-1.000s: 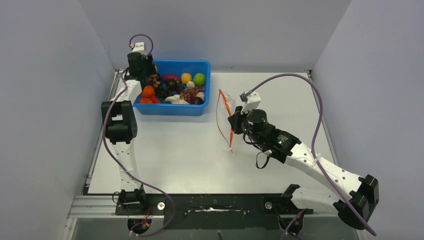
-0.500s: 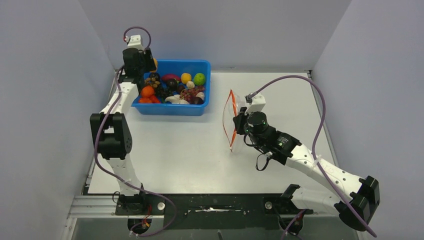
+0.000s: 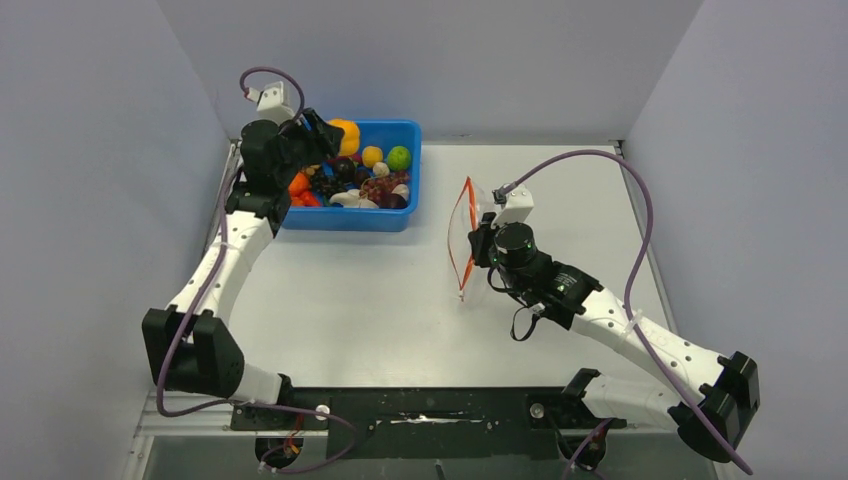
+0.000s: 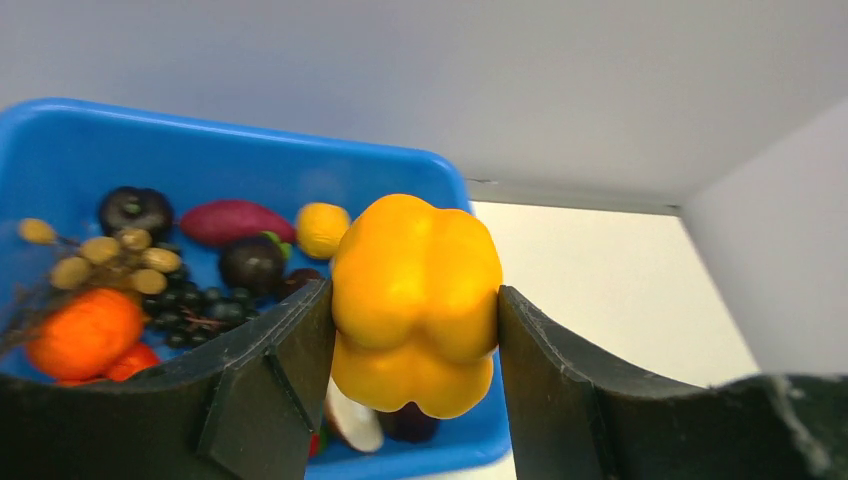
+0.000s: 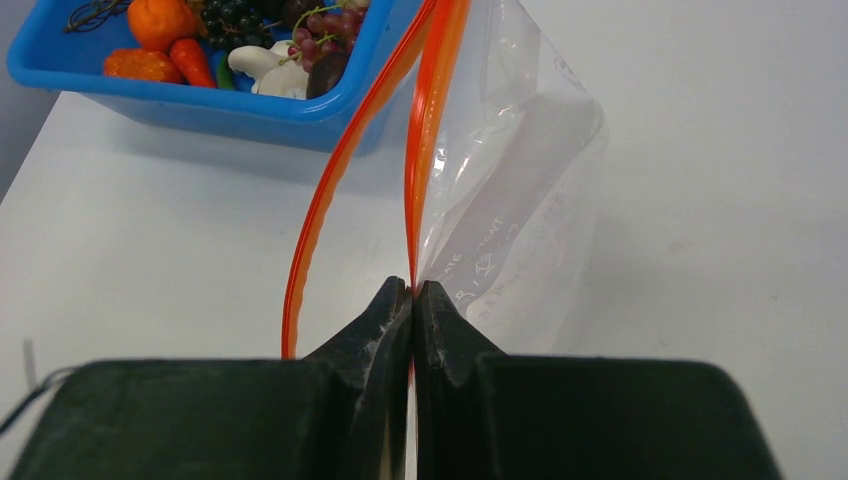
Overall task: Place the food in the zip-top bag and seal the zipper
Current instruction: Place the fake vegetable in the zipper food storage bag.
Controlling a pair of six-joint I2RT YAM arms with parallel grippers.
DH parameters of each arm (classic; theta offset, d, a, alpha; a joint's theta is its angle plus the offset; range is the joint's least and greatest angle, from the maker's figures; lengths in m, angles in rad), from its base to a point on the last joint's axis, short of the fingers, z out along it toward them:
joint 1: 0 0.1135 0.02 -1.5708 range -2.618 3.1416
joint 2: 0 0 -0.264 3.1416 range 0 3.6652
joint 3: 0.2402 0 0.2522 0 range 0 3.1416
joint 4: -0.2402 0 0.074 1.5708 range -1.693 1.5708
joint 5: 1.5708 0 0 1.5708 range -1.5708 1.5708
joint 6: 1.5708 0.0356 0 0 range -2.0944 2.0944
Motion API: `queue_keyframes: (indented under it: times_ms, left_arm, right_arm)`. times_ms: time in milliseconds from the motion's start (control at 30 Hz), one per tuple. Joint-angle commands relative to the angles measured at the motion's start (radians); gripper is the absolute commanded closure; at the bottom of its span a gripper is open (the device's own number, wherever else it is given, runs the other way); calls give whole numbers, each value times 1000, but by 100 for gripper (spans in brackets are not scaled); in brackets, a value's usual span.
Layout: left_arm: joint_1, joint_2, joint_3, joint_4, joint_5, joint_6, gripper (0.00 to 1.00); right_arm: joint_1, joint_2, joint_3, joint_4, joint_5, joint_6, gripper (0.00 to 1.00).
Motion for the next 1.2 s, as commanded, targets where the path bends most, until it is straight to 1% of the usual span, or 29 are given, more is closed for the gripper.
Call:
queue_keyframes:
  times_ms: [0, 200, 300, 400, 500, 567, 700, 800, 900, 1033, 1167]
  left_arm:
    - [-11, -120, -52, 66, 137, -114, 79]
    - [-17, -261, -159, 15, 269, -143, 79]
    - [-19, -332, -228, -18, 317, -118, 79]
    - [-19, -410, -309, -45, 344, -98, 79]
    - [-20, -467, -385, -28, 417, -139, 80]
    - [-19, -499, -437, 49, 492, -206, 80]
    - [-22, -538, -524, 250, 581, -390, 80]
    - [-38, -539, -579, 425, 625, -526, 80]
    - [-61, -511, -613, 561, 653, -636, 80]
    - [-82, -446, -643, 699, 694, -748, 82]
    - [-111, -404, -652, 753, 700, -793, 83]
  right_arm:
    - [-9, -10, 15, 74, 17, 12, 100]
    - [-14, 8, 21, 91, 15, 17, 100]
    - [-13, 8, 13, 132, -32, -26, 100]
    - [-14, 5, -5, 171, -49, -36, 100]
    - [-15, 16, -8, 180, -49, -24, 100]
    - [-17, 34, -1, 174, -59, -16, 100]
    - [-15, 68, 20, 157, -86, -4, 100]
    - [-15, 86, 24, 173, -106, 4, 100]
    - [-15, 94, 26, 209, -145, 6, 100]
    - [-13, 94, 23, 263, -194, 13, 100]
    - [-6, 92, 28, 272, -184, 33, 100]
